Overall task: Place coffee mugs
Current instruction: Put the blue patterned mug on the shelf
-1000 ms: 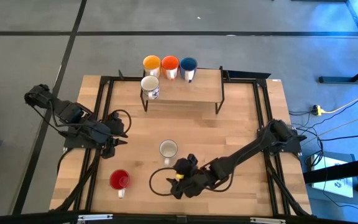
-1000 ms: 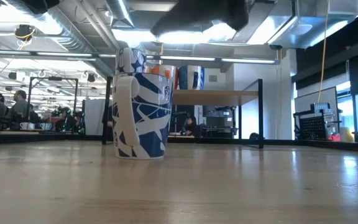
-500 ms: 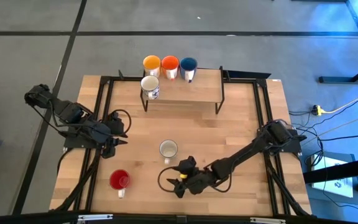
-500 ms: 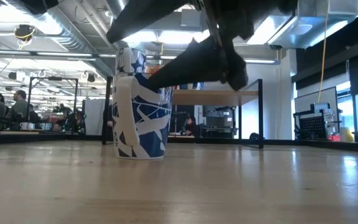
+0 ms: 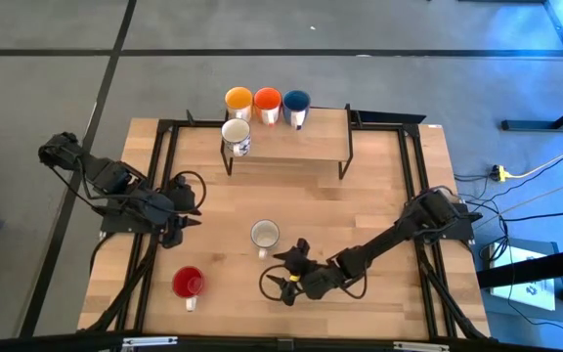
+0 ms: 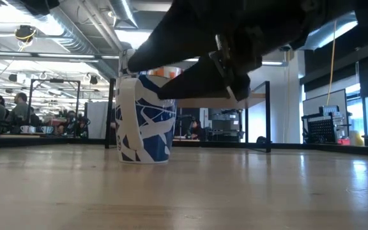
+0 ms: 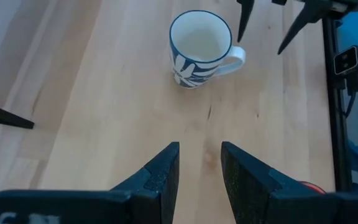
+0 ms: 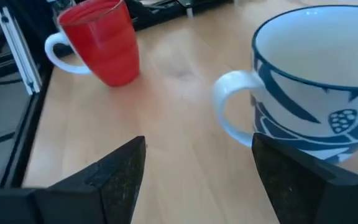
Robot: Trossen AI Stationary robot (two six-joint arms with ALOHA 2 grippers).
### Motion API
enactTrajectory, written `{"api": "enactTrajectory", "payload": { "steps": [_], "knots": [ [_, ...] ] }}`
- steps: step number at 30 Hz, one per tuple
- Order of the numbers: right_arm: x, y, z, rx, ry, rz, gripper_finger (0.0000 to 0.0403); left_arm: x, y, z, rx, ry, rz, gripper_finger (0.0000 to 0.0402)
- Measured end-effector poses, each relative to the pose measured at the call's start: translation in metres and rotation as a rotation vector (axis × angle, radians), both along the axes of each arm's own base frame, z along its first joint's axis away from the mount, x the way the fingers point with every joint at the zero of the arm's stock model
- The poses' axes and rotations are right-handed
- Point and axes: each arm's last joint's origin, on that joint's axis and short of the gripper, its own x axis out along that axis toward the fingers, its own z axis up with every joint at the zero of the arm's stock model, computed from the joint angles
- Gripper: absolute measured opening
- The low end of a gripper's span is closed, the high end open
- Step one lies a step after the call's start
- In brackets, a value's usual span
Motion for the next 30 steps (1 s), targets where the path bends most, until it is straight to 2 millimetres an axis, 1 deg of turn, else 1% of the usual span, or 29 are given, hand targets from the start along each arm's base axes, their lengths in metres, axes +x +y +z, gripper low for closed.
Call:
{"api": "enactTrajectory", "payload": {
  "steps": [6, 9, 14, 17, 30],
  "knots": [
    [0.007, 0.000, -0.012, -0.078, -0.033, 0.021, 0.0280, 0.000, 0.000, 0.000, 0.009, -0.005, 0.008, 0.0112],
    [0.011, -0.002, -0.023, -0.103, -0.056, 0.013, 0.0280, 0.001, 0.000, 0.000, -0.002, -0.004, 0.021, 0.0112],
    [0.019, -0.004, -0.033, -0.091, -0.123, 0.016, 0.0280, 0.001, 0.000, 0.000, -0.020, -0.004, 0.042, 0.0112],
    [0.021, -0.009, -0.039, -0.110, -0.122, 0.000, 0.0280, 0.001, 0.000, 0.000, -0.024, -0.003, 0.045, 0.0112],
    [0.030, -0.023, -0.036, -0.165, -0.127, 0.056, 0.0280, 0.001, 0.000, 0.000, -0.029, -0.004, 0.049, 0.0112]
  ]
}}
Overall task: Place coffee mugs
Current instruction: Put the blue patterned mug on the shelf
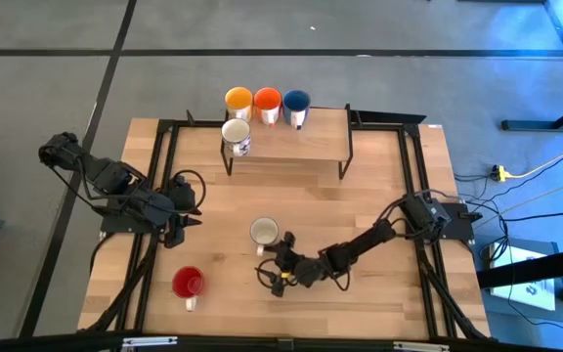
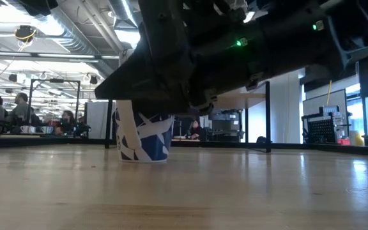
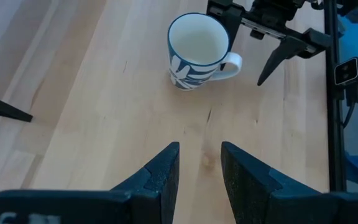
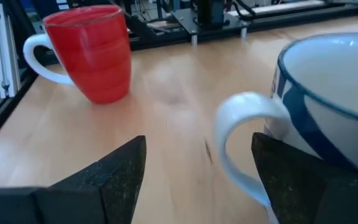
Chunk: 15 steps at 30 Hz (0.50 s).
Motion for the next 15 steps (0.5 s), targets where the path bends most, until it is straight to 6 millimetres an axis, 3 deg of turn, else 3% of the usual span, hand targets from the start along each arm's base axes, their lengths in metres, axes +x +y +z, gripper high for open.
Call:
{"api": "enactTrajectory", "payload": {
  "steps": [8, 15],
  "knots": [
    [0.005, -0.011, 0.001, -0.016, -0.011, -0.008, 0.0280, 0.000, 0.001, 0.000, 0.016, -0.008, 0.010, 0.0112],
    [0.016, -0.014, -0.010, -0.031, -0.011, -0.024, 0.0280, 0.000, 0.001, 0.000, 0.017, -0.008, 0.011, 0.0112]
  ]
}}
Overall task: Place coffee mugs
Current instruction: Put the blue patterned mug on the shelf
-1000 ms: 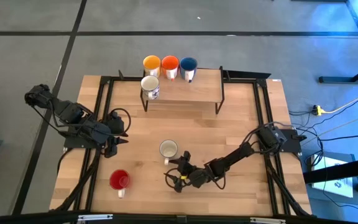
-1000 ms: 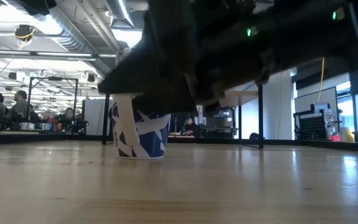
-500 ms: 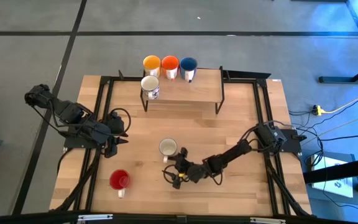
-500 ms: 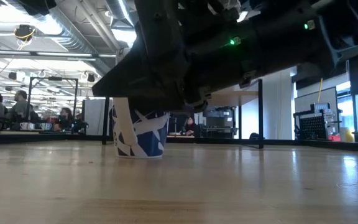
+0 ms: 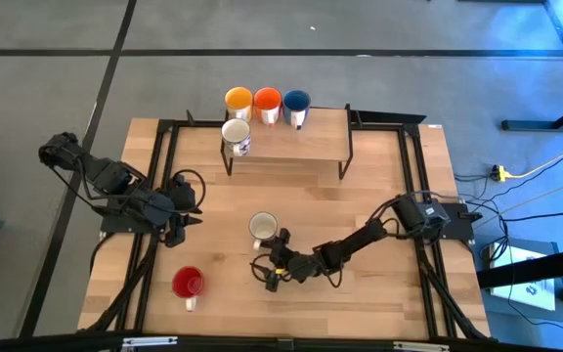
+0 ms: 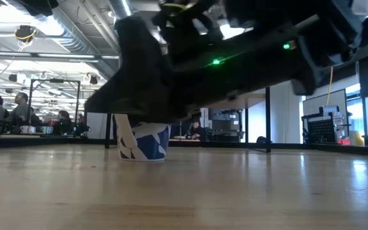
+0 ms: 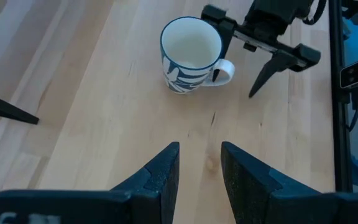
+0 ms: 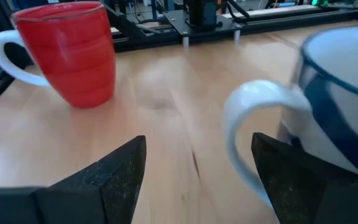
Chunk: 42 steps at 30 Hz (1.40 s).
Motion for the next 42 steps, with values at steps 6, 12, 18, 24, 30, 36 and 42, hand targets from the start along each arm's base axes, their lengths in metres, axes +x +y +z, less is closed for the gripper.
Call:
{"api": "enactTrajectory", "payload": {
  "steps": [6, 12, 18, 24, 30, 36, 42],
  "knots": [
    [0.017, 0.003, -0.003, -0.040, -0.016, -0.025, 0.0269, 0.000, 0.000, 0.000, 0.001, 0.000, 0.000, 0.0112],
    [0.021, 0.003, 0.000, -0.044, -0.027, -0.045, 0.0179, 0.000, 0.000, 0.000, 0.001, 0.001, 0.000, 0.0112],
    [0.020, 0.003, -0.003, -0.069, 0.008, -0.037, 0.0038, 0.000, 0.000, 0.000, 0.007, 0.001, -0.005, 0.0112],
    [0.019, 0.005, 0.001, -0.125, 0.031, 0.030, 0.0023, 0.000, 0.000, 0.000, 0.004, 0.002, -0.007, 0.0112],
    [0.022, 0.001, 0.034, -0.037, -0.029, 0.169, 0.0007, 0.000, -0.002, 0.001, -0.059, 0.012, -0.053, 0.0112],
    [0.021, -0.020, 0.085, 0.008, -0.068, 0.219, 0.0003, -0.008, -0.001, 0.006, -0.156, 0.004, -0.115, 0.0112],
    [0.006, -0.051, 0.134, 0.016, -0.059, 0.219, 0.0002, -0.025, 0.008, 0.015, -0.182, -0.081, -0.110, 0.0112]
  ]
}}
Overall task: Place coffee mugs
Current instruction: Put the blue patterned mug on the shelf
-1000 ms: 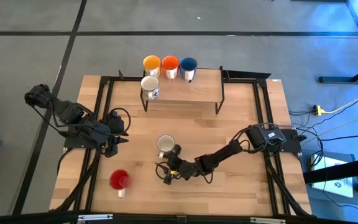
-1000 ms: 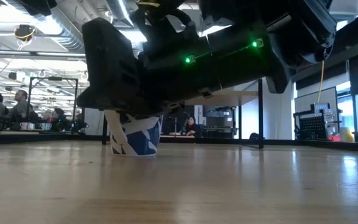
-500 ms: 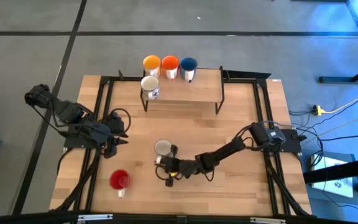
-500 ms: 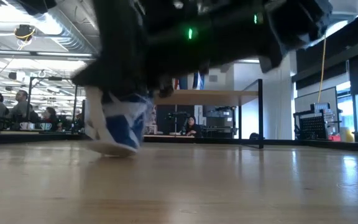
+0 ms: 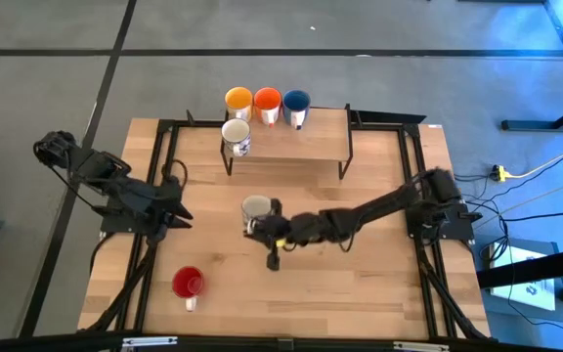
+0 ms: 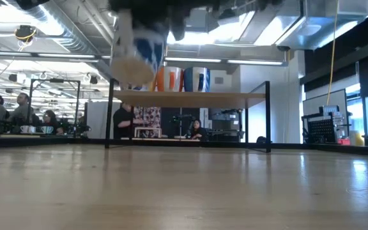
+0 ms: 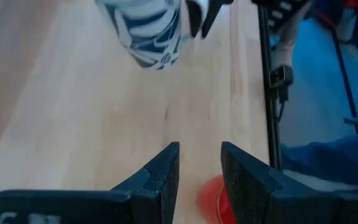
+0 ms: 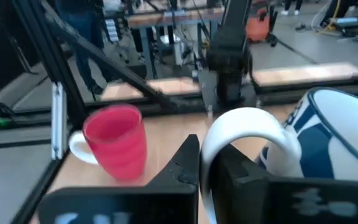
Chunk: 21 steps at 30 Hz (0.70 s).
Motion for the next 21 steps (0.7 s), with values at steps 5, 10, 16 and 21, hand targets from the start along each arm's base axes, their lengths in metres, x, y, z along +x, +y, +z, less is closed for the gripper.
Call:
{"api": "enactTrajectory", "payload": {
  "steps": [5, 10, 16, 21],
  "knots": [
    [-0.013, -0.030, 0.033, 0.003, -0.003, 0.036, 0.0002, -0.006, 0.005, 0.003, 0.022, -0.048, 0.035, 0.0112],
    [-0.022, -0.067, 0.054, -0.019, -0.021, 0.056, 0.0001, -0.006, 0.005, 0.003, 0.029, -0.051, 0.034, 0.0112],
    [-0.025, -0.112, 0.058, -0.110, -0.017, 0.073, 0.0001, -0.007, 0.007, 0.001, 0.091, -0.035, 0.043, 0.0112],
    [-0.029, -0.148, 0.057, -0.151, -0.012, 0.111, 0.0001, -0.007, 0.007, 0.001, 0.089, -0.034, 0.052, 0.0112]
  ]
}}
